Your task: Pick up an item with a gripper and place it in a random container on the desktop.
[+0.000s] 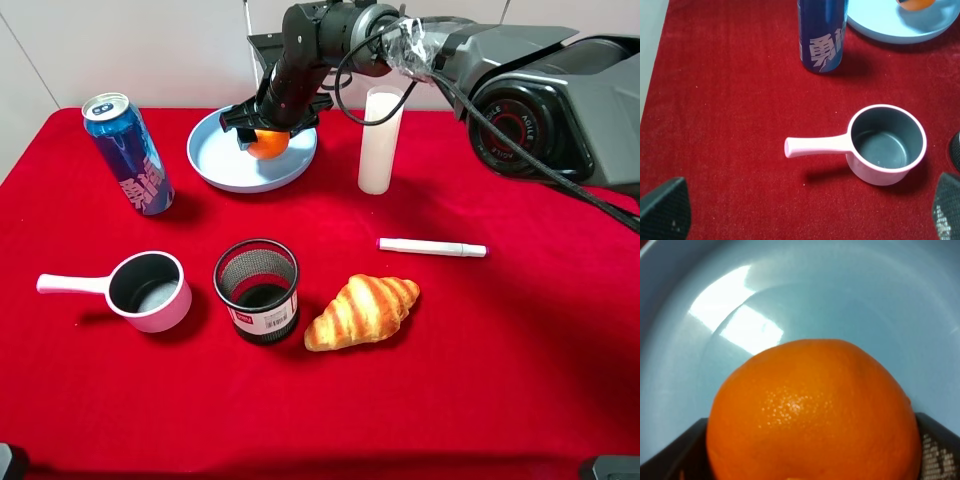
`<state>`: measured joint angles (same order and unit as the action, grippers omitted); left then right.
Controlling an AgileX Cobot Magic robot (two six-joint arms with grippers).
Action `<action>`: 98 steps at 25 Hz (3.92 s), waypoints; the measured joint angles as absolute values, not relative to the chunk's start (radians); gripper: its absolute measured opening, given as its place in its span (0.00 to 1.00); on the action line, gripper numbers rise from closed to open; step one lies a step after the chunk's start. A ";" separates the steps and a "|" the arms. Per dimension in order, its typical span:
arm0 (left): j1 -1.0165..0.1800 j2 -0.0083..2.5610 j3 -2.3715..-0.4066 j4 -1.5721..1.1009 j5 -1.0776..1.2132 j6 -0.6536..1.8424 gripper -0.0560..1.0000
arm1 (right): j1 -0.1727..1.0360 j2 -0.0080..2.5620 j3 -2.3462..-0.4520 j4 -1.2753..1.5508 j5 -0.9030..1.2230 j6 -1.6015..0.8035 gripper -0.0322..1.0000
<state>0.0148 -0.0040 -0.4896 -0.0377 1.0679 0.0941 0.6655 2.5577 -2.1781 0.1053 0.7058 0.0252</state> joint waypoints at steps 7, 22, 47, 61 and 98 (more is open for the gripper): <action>0.015 -0.004 -0.490 -0.038 1.068 0.094 0.96 | 0.666 2.558 -2.181 0.109 0.706 0.025 0.69; 0.015 -0.004 -0.490 -0.038 1.068 0.094 0.96 | 0.666 2.538 -2.183 0.097 0.764 0.024 0.70; 0.015 -0.004 -0.490 -0.038 1.068 0.094 0.96 | 0.666 2.243 -2.184 0.034 1.209 0.011 0.70; 0.015 -0.004 -0.490 -0.038 1.068 0.094 0.96 | 0.666 1.974 -2.053 0.072 1.220 -0.005 0.70; 0.015 -0.004 -0.490 -0.038 1.068 0.094 0.96 | 0.539 0.731 -0.909 -0.046 1.223 0.027 0.70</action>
<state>0.0148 -0.0040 -0.4896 -0.0377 1.0679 0.0941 0.5388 0.7315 -0.9094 -0.0462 1.2232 0.0267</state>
